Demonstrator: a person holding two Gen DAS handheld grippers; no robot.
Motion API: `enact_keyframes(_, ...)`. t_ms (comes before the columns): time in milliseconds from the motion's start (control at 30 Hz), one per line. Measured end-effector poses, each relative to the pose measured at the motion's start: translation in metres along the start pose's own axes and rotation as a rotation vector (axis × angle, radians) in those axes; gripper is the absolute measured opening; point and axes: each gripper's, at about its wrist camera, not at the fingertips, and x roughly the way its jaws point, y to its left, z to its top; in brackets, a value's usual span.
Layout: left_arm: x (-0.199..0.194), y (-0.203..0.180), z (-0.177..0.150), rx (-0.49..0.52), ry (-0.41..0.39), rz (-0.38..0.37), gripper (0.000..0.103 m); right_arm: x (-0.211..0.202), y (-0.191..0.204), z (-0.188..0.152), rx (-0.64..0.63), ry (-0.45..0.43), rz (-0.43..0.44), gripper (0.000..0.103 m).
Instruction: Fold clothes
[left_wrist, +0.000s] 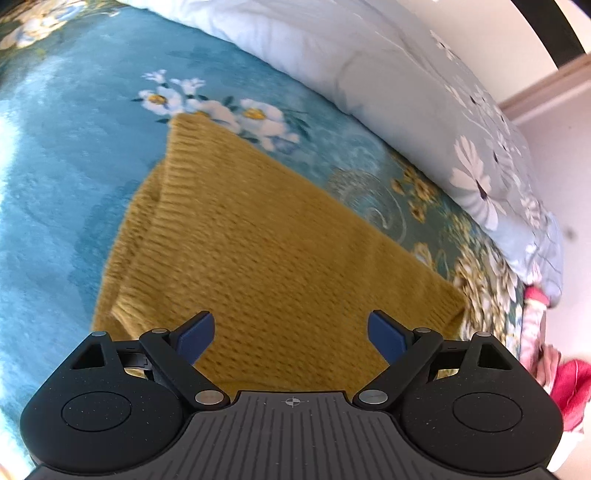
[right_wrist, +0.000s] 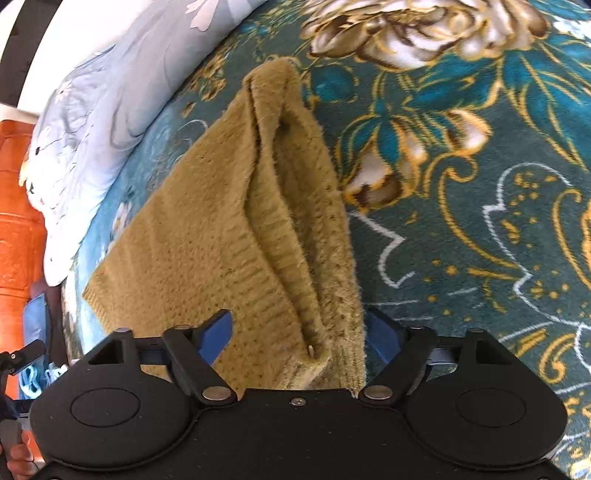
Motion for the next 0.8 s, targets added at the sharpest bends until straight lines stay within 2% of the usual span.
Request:
enact_keyframes(67, 0.004, -0.009, -0.002, 0.018, 0.007, 0.012, 0.09, 0.0, -0.005, 0.003, 0.005, 0.008, 0.0, 0.042)
enact_keyframes(133, 0.009, -0.019, -0.005, 0.053, 0.011, 0.03, 0.09, 0.001, -0.01, 0.005, 0.021, 0.016, 0.005, 0.03)
enact_keyframes(200, 0.016, -0.031, -0.008, 0.121, 0.02, 0.058, 0.089, -0.001, -0.014, 0.007, 0.032, 0.023, 0.03, 0.023)
enact_keyframes(233, 0.021, -0.038, -0.01, 0.164, 0.027, 0.077, 0.075, -0.002, -0.014, 0.007, 0.022, 0.025, 0.034, 0.021)
enact_keyframes(267, 0.025, -0.045, -0.011, 0.207, 0.036, 0.096, 0.055, -0.004, -0.011, 0.008, 0.006, 0.026, 0.035, 0.02)
enact_keyframes(300, 0.032, -0.052, -0.012, 0.254, 0.058, 0.118, 0.046, -0.005, -0.009, 0.008, -0.008, 0.025, 0.036, 0.02)
enact_keyframes(367, 0.046, -0.066, -0.017, 0.347, 0.096, 0.149, 0.02, -0.009, -0.004, 0.009, -0.02, 0.022, 0.04, 0.019)
enact_keyframes(433, 0.058, -0.074, -0.02, 0.407, 0.127, 0.151, 0.007, -0.015, 0.001, 0.008, -0.023, 0.011, 0.049, 0.018)
enact_keyframes(667, 0.106, -0.081, -0.022, 0.475, 0.256, 0.092, 0.006, -0.035, 0.031, 0.002, -0.044, -0.037, 0.057, 0.018)
enact_keyframes(800, 0.137, -0.071, -0.019, 0.458, 0.355, 0.083, 0.006, -0.049, 0.052, -0.005, -0.067, -0.074, 0.022, 0.018)
